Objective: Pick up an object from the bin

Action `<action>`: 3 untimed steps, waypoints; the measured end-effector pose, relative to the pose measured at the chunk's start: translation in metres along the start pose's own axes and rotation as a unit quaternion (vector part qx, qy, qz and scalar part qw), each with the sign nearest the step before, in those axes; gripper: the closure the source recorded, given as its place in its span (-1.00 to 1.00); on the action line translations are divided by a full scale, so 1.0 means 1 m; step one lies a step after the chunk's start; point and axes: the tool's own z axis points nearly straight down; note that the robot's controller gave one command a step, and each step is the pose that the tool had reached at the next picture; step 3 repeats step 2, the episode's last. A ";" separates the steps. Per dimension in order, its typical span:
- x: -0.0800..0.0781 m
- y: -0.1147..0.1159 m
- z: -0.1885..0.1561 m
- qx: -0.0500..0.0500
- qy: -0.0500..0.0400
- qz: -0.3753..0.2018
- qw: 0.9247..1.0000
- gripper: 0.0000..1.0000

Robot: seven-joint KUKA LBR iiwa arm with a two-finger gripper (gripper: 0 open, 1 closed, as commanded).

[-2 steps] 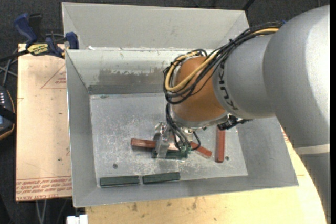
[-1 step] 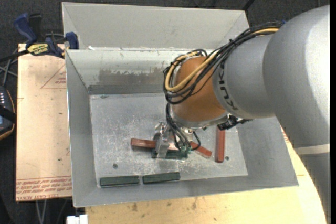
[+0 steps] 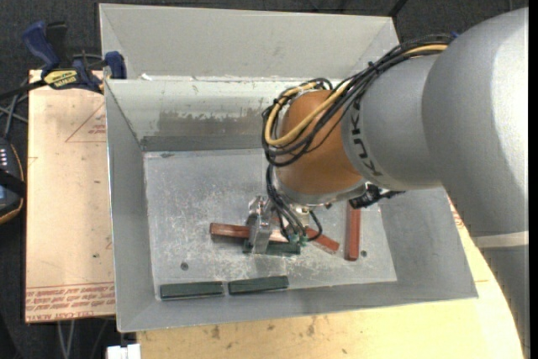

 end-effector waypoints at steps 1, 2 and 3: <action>0.001 -0.001 -0.009 0.001 0.001 0.000 1.000 1.00; 0.000 -0.001 -0.017 0.002 0.002 0.000 1.000 1.00; 0.000 -0.001 -0.017 0.002 0.002 0.000 1.000 1.00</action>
Offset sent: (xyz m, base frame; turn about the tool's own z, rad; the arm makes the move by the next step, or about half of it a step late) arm 0.0001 0.0001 0.0401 0.0000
